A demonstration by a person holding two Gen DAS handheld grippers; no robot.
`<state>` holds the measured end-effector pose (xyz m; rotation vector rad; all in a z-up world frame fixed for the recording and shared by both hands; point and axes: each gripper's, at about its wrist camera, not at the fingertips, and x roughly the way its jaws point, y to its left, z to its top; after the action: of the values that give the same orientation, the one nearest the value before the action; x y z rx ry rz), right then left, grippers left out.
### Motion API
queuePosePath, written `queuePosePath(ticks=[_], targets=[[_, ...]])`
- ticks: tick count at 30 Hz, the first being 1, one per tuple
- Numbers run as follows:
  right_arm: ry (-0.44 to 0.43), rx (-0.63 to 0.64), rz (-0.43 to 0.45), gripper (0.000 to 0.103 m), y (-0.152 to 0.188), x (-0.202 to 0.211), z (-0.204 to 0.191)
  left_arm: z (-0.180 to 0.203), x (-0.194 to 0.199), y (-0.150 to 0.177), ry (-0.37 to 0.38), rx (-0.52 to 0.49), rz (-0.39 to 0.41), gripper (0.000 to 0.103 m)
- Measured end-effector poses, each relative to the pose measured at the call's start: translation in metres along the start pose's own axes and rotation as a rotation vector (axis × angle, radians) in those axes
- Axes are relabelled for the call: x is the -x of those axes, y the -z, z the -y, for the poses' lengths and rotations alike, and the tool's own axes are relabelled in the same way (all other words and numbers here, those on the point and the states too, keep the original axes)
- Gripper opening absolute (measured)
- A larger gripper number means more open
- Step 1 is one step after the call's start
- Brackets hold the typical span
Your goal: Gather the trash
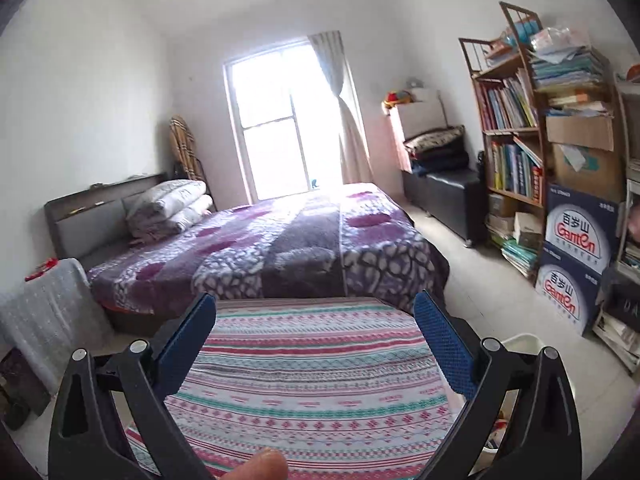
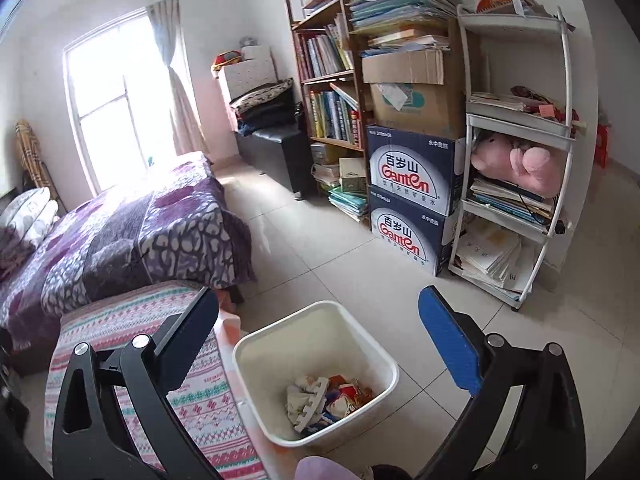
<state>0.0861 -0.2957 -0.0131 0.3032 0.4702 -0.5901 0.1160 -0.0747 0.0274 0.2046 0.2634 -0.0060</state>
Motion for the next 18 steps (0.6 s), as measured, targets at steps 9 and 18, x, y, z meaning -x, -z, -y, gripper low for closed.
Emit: queuePosePath(ticks=[9, 18], targets=[[-0.078, 0.091, -0.062, 0.096, 0.046, 0.052, -0.034, -0.057, 0.033, 0.023, 0.026, 0.138, -0.177, 0.096], [-0.114, 0.191, -0.059, 0.096, 0.069, 0.088, -0.053, -0.077, 0.061, 0.05, -0.021, 0.187, -0.214, 0.096]])
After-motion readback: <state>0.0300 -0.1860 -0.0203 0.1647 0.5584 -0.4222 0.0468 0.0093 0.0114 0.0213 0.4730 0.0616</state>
